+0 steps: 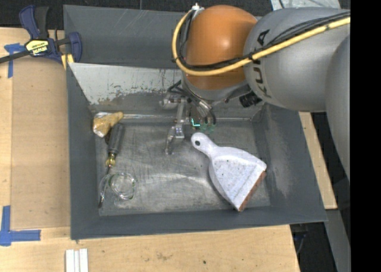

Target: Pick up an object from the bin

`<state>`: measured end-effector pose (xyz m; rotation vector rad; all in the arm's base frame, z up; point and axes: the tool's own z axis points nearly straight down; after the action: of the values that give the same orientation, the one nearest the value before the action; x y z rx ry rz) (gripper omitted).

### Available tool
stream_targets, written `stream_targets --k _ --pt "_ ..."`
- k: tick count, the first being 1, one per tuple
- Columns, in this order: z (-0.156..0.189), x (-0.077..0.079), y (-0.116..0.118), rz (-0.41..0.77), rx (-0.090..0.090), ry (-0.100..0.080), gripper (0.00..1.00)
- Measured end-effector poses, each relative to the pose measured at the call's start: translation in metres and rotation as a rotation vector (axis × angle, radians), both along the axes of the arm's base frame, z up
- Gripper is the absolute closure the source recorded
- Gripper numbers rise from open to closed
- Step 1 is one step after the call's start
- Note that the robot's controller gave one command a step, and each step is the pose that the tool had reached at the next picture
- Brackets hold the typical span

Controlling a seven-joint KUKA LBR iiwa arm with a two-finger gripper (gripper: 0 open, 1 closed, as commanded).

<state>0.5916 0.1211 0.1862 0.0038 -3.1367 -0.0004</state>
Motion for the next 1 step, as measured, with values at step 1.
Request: stream_targets --k 1 --pt "0.0048 0.0018 -0.0005 -0.002 0.001 -0.008 0.0"
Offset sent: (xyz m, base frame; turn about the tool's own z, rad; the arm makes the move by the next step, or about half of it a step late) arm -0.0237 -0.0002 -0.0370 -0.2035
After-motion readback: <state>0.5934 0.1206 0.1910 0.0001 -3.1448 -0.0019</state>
